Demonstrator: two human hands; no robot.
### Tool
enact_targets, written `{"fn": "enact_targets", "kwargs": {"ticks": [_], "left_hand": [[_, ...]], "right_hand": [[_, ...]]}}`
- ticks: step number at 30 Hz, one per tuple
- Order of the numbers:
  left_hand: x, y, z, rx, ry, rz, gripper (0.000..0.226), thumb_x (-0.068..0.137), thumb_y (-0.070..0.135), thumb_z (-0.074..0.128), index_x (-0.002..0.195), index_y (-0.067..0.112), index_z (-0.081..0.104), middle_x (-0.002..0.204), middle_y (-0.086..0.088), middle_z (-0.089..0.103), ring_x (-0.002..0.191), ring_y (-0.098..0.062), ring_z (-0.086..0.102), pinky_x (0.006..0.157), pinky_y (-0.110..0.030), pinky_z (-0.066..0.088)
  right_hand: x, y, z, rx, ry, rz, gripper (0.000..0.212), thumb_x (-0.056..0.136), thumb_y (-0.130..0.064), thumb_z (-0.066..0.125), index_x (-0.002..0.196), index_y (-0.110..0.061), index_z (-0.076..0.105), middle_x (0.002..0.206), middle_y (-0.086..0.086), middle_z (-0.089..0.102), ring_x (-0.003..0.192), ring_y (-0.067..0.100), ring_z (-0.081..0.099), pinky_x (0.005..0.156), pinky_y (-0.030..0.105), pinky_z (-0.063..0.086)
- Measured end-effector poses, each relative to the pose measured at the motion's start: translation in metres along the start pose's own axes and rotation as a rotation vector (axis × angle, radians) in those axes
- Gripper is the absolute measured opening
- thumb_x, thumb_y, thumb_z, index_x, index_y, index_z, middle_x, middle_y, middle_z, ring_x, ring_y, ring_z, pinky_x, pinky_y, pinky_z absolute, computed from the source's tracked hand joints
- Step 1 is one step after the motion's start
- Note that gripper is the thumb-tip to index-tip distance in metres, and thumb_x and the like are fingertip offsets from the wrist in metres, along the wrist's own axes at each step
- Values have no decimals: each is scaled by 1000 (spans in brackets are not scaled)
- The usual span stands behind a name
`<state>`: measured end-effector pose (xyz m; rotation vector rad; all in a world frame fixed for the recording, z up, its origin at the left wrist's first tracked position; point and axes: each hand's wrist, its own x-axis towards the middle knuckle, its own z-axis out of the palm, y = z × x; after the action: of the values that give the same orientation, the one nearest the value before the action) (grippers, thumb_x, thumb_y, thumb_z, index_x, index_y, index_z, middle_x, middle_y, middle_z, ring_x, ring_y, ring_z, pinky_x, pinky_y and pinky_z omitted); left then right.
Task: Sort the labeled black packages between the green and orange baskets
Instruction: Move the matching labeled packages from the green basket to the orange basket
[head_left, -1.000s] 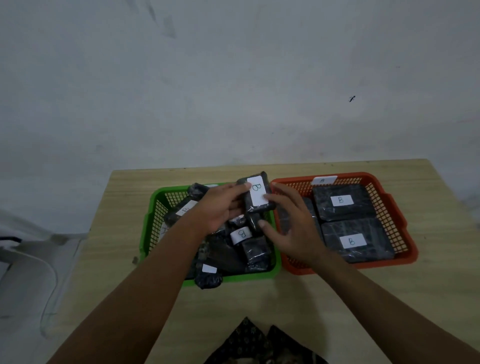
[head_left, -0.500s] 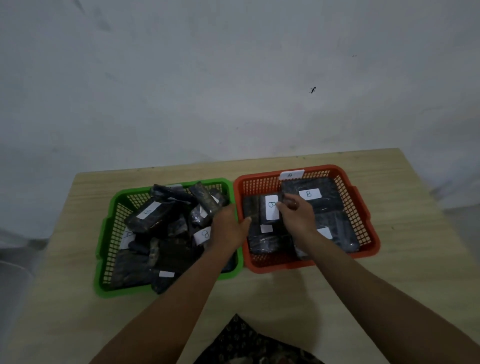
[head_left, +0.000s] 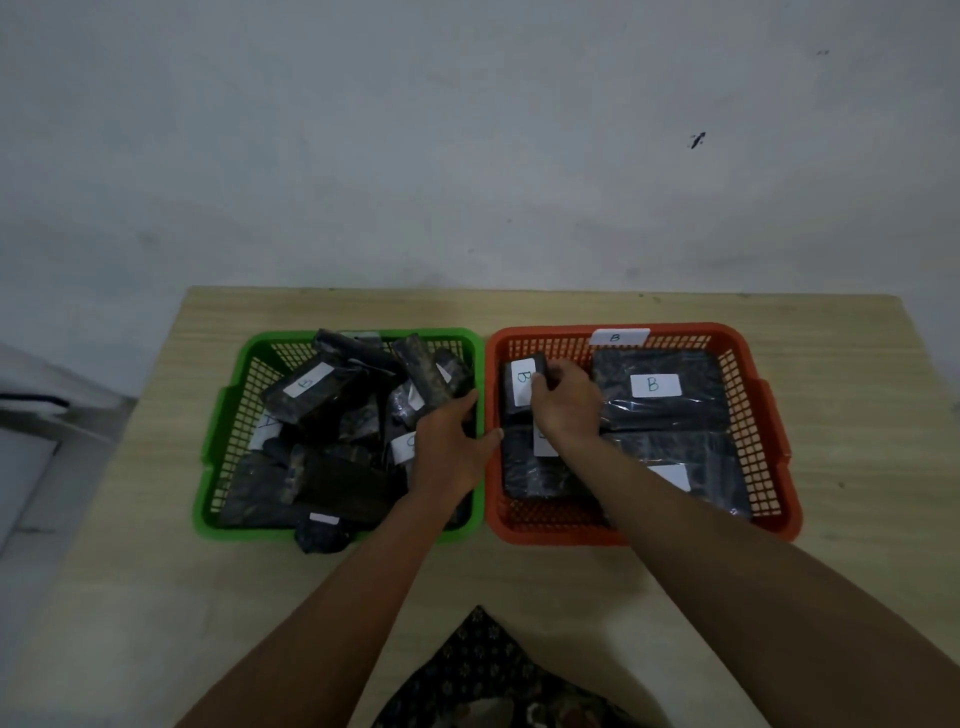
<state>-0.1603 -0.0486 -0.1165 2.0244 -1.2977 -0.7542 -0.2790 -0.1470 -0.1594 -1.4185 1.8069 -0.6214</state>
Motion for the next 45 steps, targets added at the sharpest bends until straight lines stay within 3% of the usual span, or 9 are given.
{"fn": "enact_targets", "kwargs": {"ticks": [6, 13, 16, 20, 26, 30, 35, 41, 45], "left_hand": [[20, 2, -27, -38, -83, -44, 12, 84, 19, 72, 95, 15, 74, 90, 0, 72, 82, -13, 67, 80, -22, 52], [54, -13, -84, 8, 99, -140, 26, 88, 24, 66, 111, 13, 72, 107, -5, 74, 93, -16, 66, 90, -31, 52], [58, -23, -93, 37, 47, -154, 25, 88, 26, 65, 108, 14, 73, 106, -5, 73, 96, -20, 66, 91, -33, 52], [60, -34, -97, -38, -14, -215, 30, 87, 30, 67, 113, 14, 71, 111, -5, 72, 99, -20, 65, 95, -37, 52], [64, -28, -95, -363, -62, -317, 41, 85, 34, 70, 120, 12, 66, 112, -7, 70, 100, -23, 67, 90, -42, 57], [68, -16, -96, -759, -128, -388, 34, 86, 22, 72, 117, 9, 67, 108, -11, 72, 93, -22, 73, 80, -35, 60], [63, 7, -83, -807, -230, -332, 23, 88, 17, 70, 108, 7, 69, 106, -13, 74, 87, -20, 75, 72, -28, 60], [44, 30, -36, -308, -136, -182, 42, 83, 34, 73, 119, 15, 64, 121, -4, 66, 107, -16, 62, 93, -32, 50], [29, 40, -9, -26, -65, -84, 36, 83, 27, 71, 114, 9, 63, 115, -14, 65, 109, -30, 60, 81, -27, 36]], "right_hand": [[-12, -11, -8, -130, 49, -304, 27, 93, -27, 60, 115, -12, 67, 115, 9, 66, 110, 27, 57, 92, 37, 47], [-54, -49, 26, -399, -174, -722, 40, 85, -43, 65, 119, -21, 62, 108, 3, 68, 98, 27, 62, 84, 40, 47], [-65, -56, 40, -567, -163, -660, 63, 79, -50, 68, 133, -23, 50, 123, 5, 62, 109, 29, 59, 96, 47, 39], [-72, -61, 46, -578, -113, -606, 58, 81, -28, 64, 136, -20, 46, 125, 6, 61, 112, 28, 56, 101, 47, 35], [-71, -79, 26, 253, -245, -262, 38, 88, -4, 62, 123, -18, 64, 100, -16, 66, 92, 2, 64, 80, 27, 57], [-70, -73, 6, 470, -341, -158, 40, 90, 4, 55, 113, -26, 68, 101, -16, 68, 83, -8, 66, 63, 12, 53], [-67, -54, -22, 485, -336, -108, 32, 88, -11, 71, 119, -22, 68, 111, 2, 71, 99, 15, 68, 79, 30, 58], [-59, -4, -59, 503, -44, -2, 23, 89, -13, 71, 107, -27, 69, 97, -6, 73, 88, 8, 70, 70, 22, 57], [-43, 28, -65, 336, 109, 150, 17, 89, -18, 70, 100, -29, 65, 94, -8, 68, 82, 4, 63, 67, 21, 52]]}}
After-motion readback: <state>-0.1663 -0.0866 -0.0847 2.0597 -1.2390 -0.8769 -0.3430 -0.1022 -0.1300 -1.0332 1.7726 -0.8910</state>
